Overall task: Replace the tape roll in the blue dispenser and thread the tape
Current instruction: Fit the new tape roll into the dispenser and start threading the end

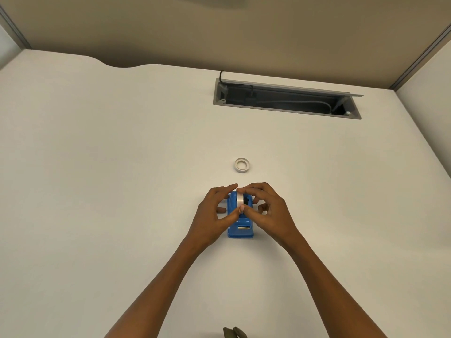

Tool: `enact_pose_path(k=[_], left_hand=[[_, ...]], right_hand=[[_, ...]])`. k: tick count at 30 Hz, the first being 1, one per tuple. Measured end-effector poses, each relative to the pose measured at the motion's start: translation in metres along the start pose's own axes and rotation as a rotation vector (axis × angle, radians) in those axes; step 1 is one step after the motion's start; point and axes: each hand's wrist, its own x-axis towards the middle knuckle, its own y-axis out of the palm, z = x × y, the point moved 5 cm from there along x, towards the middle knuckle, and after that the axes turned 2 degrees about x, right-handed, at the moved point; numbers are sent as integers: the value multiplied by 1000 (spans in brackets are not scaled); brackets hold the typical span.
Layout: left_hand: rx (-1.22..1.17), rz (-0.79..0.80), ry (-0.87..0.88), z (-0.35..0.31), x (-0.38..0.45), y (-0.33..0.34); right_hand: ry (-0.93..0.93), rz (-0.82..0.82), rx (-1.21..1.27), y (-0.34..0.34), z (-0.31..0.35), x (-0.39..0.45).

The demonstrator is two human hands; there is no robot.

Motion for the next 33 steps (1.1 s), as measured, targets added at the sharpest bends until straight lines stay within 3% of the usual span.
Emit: enact_pose_path(k=[20, 33], left_hand=[[-9, -13, 51, 5, -1, -4], [22, -10, 41, 10, 3, -1]], right_hand=[[276, -119, 133, 2, -8, 15], [121, -5, 126, -1, -3, 4]])
